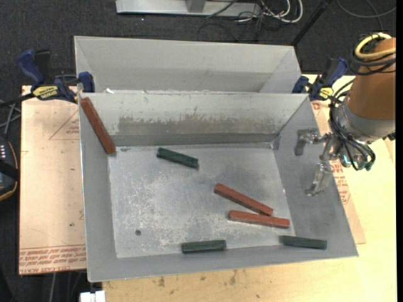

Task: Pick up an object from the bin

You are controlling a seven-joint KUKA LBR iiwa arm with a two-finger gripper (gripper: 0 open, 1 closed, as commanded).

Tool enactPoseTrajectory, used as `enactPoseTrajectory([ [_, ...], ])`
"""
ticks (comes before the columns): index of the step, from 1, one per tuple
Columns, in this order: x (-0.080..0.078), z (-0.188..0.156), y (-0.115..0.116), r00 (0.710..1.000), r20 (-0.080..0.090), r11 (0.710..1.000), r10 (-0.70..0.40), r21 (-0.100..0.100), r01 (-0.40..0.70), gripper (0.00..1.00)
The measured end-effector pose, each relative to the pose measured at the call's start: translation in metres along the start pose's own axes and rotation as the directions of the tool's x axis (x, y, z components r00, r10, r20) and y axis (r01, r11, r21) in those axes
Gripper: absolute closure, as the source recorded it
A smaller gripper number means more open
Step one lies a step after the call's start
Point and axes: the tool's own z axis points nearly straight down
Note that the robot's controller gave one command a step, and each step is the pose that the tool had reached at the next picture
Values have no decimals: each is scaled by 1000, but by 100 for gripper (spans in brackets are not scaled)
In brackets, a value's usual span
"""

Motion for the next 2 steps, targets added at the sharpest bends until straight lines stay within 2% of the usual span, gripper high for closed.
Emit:
enactPoseTrajectory([
  [1,-2,-4,1,1000,7,1000,-4,1,4,0],
  [2,-1,72,41,999,11,999,-32,2,32,0],
])
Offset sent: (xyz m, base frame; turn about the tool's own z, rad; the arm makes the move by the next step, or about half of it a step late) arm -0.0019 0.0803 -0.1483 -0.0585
